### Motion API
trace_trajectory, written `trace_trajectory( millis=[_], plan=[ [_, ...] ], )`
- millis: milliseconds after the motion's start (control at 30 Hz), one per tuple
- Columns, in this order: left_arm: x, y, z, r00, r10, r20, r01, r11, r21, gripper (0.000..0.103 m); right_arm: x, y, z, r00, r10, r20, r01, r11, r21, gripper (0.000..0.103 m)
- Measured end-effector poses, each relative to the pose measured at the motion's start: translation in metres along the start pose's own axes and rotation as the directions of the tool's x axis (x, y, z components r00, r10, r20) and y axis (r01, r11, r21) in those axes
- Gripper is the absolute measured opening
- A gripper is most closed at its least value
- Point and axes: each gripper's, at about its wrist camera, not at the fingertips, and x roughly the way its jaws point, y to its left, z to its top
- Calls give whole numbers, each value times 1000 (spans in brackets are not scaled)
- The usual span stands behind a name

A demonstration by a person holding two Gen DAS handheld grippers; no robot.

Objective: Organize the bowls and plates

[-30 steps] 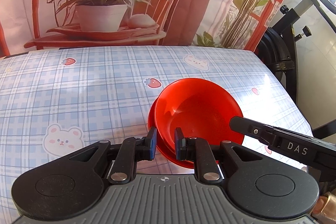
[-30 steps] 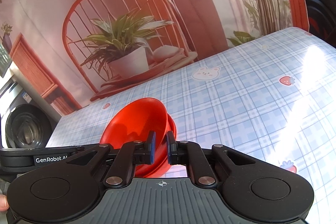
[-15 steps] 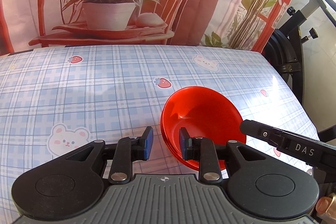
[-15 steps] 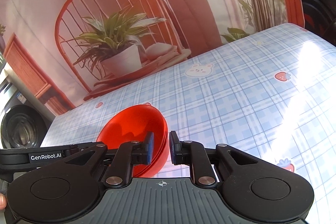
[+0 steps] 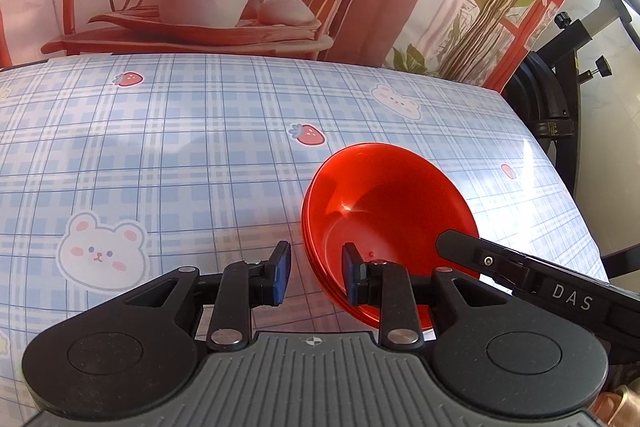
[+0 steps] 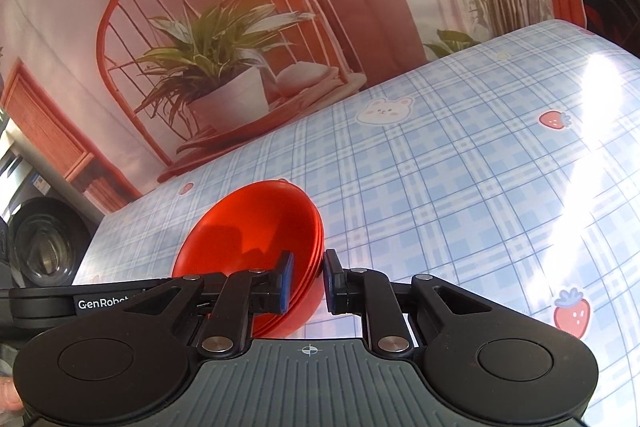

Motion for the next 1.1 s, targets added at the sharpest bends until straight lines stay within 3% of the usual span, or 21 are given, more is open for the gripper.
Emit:
trace_trajectory(
  millis=[333,733,1100],
  plan=[
    [-18,-4,2,999,-23,46,23,1000,16,27,-10,7,5,999,21,25,-21,1000,-6,15],
    [-79,-13,5,990,-25,139,21,999,29,27,-48,35,18,994,69,89,-66,997,-35,15],
    [-131,-7,-13,980,-26,195,22,1000,23,27,-79,65,3,988,106,109,-101,994,-52,15]
  ],
)
